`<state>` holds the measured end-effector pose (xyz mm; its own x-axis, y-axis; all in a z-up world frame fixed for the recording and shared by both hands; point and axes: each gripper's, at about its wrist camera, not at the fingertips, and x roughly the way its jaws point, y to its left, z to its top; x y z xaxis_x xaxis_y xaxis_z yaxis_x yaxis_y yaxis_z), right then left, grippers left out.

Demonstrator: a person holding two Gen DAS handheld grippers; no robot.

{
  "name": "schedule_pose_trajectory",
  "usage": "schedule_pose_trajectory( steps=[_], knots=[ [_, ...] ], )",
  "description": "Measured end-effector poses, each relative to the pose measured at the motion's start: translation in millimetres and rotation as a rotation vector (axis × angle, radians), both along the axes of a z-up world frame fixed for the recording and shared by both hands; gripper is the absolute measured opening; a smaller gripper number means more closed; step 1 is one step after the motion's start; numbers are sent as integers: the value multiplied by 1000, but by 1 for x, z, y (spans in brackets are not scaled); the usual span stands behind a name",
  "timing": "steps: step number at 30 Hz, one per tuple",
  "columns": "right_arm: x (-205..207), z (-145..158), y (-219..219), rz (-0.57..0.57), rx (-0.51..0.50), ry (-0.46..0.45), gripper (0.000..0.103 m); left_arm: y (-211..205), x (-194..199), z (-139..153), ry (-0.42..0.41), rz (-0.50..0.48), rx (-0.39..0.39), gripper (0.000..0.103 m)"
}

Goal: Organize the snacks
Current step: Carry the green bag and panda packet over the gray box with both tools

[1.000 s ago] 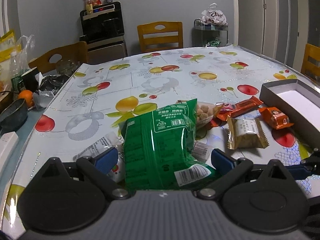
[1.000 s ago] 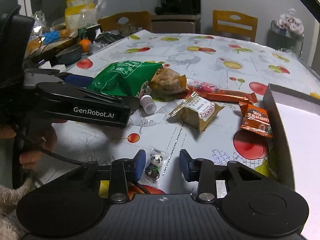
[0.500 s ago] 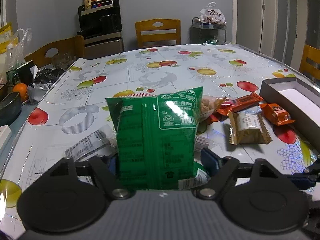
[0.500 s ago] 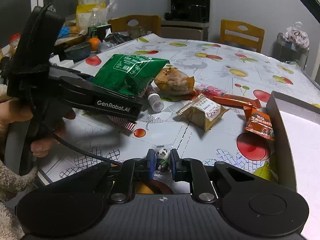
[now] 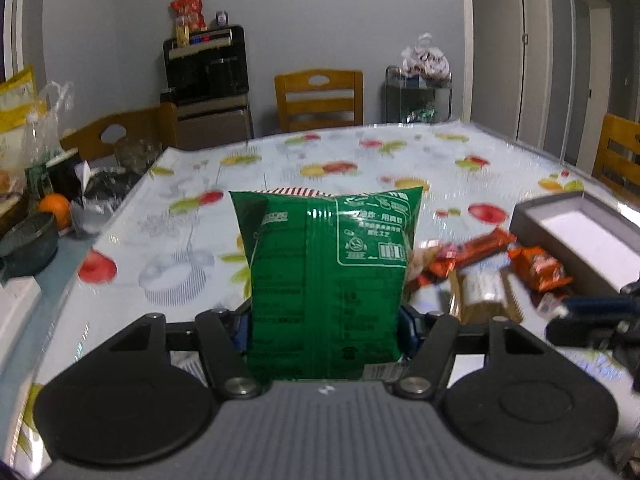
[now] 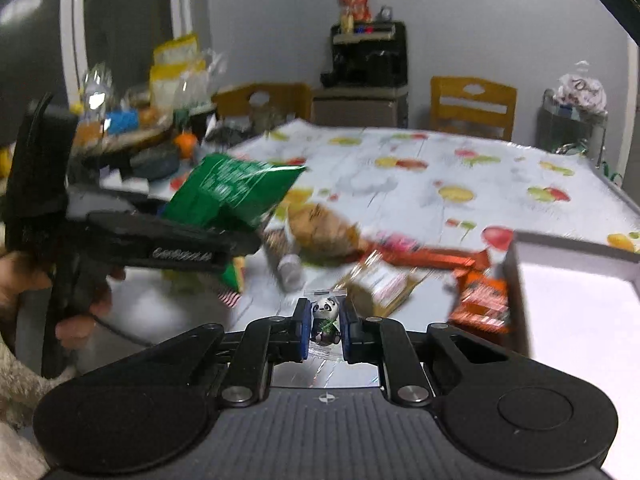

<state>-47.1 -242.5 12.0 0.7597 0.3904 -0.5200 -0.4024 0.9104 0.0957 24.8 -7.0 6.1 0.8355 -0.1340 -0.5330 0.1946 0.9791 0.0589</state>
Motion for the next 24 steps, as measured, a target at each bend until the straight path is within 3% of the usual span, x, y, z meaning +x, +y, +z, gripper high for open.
schedule_pose_trajectory(
  steps=[10, 20, 24],
  knots=[
    [4, 20, -68, -143, 69, -30, 17, -60, 9, 34, -28, -130, 20, 64],
    [7, 14, -141, -302, 100, -17, 17, -175, 21, 61, -64, -337, 50, 64],
    [10, 4, -163, -365, 79, -12, 17, -228, 35, 62, -36, -411, 59, 64]
  ],
)
